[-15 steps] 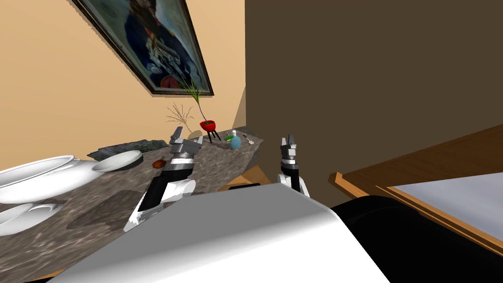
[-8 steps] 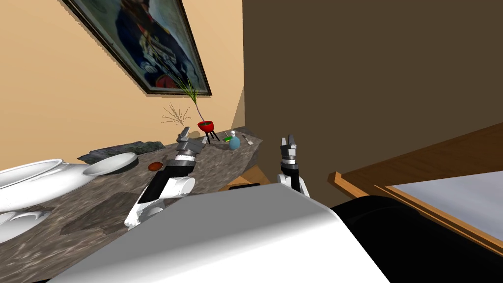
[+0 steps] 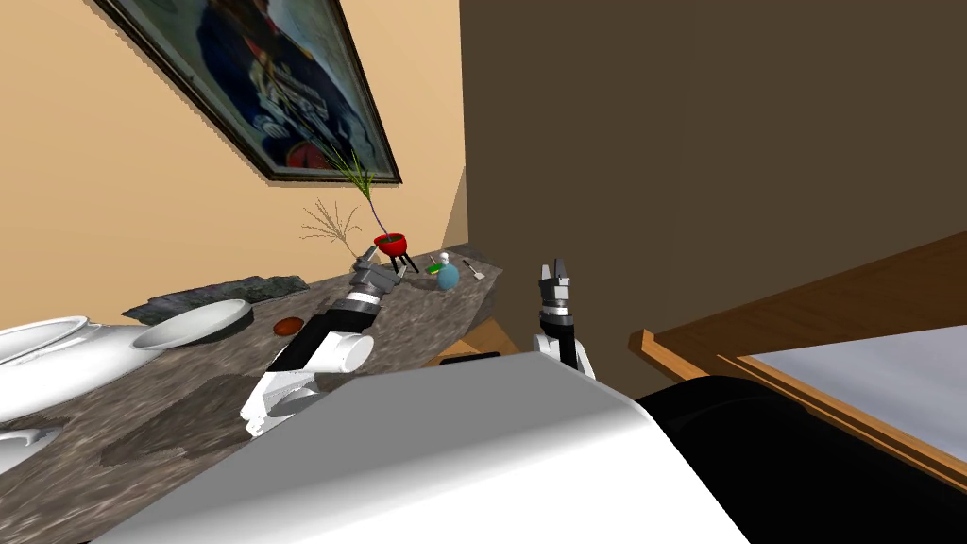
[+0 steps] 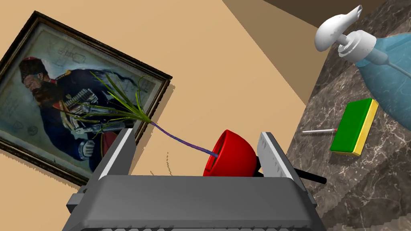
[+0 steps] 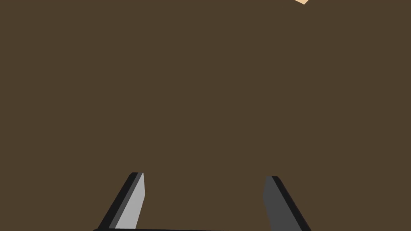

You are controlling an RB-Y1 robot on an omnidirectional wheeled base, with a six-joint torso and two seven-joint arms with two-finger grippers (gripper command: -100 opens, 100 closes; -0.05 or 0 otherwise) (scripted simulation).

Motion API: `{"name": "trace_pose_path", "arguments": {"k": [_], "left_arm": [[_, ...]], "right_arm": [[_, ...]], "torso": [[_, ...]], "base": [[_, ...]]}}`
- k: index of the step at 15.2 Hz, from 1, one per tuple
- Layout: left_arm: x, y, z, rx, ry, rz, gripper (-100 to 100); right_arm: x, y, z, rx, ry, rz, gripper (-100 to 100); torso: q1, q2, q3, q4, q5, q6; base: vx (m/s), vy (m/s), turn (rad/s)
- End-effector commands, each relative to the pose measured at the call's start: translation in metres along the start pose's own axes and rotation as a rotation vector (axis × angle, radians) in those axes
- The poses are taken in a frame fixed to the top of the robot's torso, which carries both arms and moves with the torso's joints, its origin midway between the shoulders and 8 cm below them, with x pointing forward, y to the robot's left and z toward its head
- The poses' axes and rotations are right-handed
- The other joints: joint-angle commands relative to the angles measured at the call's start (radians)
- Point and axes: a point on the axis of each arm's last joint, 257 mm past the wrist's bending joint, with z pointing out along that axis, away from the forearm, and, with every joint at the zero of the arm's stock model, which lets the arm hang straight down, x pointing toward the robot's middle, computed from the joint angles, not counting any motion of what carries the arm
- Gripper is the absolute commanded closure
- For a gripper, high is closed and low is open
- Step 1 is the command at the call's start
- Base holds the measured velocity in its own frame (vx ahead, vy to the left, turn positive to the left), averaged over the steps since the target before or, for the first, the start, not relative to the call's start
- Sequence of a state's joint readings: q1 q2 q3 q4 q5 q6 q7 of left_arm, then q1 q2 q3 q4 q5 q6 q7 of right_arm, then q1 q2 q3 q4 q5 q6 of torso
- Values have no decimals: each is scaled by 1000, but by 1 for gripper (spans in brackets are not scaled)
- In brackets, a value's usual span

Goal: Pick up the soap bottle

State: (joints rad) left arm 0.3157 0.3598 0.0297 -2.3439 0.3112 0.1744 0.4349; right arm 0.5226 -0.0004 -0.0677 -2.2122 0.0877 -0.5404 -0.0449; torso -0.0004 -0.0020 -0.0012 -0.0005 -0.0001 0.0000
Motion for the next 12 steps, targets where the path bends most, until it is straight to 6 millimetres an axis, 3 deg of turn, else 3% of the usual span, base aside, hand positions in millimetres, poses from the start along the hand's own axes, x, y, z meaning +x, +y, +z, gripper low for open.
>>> {"name": "trace_pose_path", "arguments": {"k": [1, 12], "left_arm": [[0, 6, 7, -40, 6, -48, -100], [-6, 40, 20, -217, -25, -167, -100]], "right_arm": [[0, 0, 0, 0, 0, 0, 0], [0, 0, 0, 0, 0, 0, 0]], "torso": [[0, 0, 0, 0, 0, 0], [0, 0, 0, 0, 0, 0]], "base": [[27, -10, -54], [21, -7, -36]]}}
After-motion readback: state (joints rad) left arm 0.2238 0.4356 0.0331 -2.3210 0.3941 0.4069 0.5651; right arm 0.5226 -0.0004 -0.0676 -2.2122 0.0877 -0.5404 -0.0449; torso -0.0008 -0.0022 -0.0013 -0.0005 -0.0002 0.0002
